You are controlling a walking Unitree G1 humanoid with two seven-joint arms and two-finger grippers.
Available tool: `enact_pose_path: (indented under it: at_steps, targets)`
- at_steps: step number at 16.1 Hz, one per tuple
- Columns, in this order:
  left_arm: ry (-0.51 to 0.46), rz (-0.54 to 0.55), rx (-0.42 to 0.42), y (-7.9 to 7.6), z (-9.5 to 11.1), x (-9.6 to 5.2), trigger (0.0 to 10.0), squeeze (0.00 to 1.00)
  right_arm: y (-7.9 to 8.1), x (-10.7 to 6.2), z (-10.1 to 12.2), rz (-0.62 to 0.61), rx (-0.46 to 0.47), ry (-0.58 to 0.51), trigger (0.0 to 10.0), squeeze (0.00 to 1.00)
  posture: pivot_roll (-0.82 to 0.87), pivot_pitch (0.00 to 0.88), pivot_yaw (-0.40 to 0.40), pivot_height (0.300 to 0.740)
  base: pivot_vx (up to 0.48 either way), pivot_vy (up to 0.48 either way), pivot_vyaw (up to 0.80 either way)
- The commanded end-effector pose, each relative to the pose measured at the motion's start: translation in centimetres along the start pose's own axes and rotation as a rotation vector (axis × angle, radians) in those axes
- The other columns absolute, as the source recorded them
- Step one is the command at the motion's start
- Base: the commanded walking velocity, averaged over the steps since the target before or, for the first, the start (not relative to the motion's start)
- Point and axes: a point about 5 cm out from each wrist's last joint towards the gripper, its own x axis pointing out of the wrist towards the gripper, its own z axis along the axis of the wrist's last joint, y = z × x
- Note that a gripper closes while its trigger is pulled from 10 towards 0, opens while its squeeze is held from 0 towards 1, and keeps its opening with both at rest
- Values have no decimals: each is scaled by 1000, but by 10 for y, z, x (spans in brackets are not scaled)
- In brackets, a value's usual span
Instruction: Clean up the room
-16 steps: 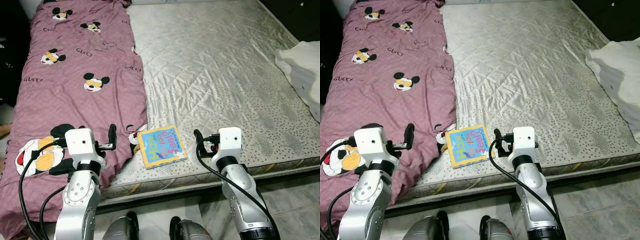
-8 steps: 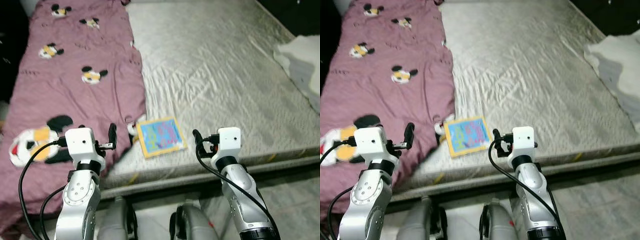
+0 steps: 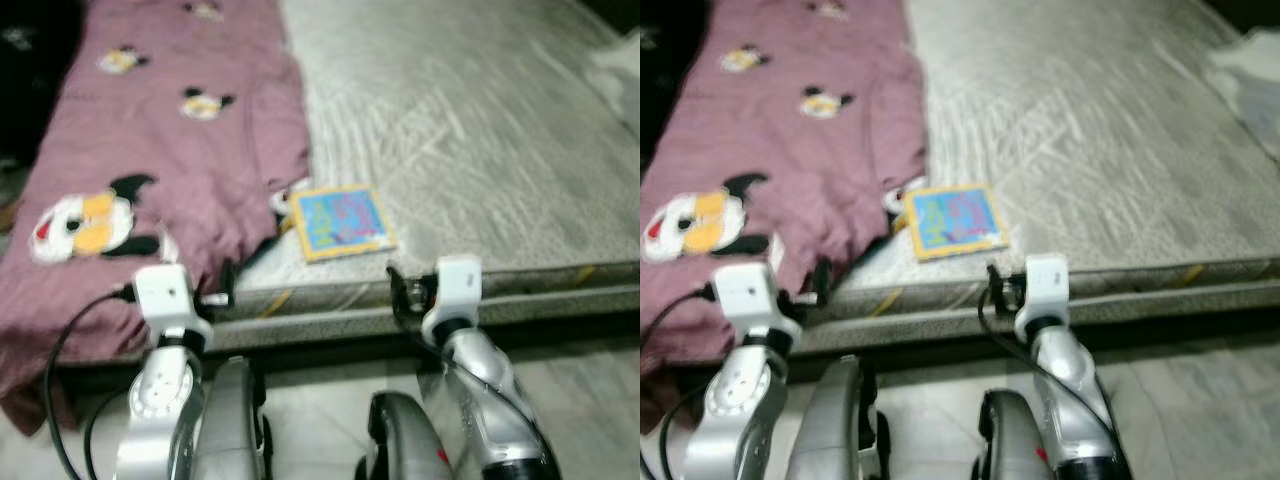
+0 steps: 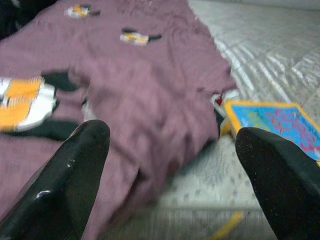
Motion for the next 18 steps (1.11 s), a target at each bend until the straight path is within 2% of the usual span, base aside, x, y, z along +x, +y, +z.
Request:
enact_pose_path:
  at_steps: [1,4,6,15,18]
  targets:
    - [-28,3,15,1,7,1,10000,0,-1,0,3,2,-5,-11,10000,0,-35,240,-14,608,0,0,0]
    - [-44,-37,2,-1,10,1,10000,0,-1,0,2,2,-5,-6,10000,0,-35,239,-13,608,0,0,0]
    - [-50,-61,-13,-3,11,1,10000,0,-1,0,1,8,-4,-4,10000,0,-33,238,-14,608,294,0,0]
    - [-39,-76,-28,-6,9,1,10000,0,3,1,3,50,-27,-13,10000,0,-34,235,-19,608,369,0,0]
    - [-22,-61,-31,-8,6,1,10000,0,3,2,3,52,-29,-13,10000,0,-33,245,-20,608,0,0,0]
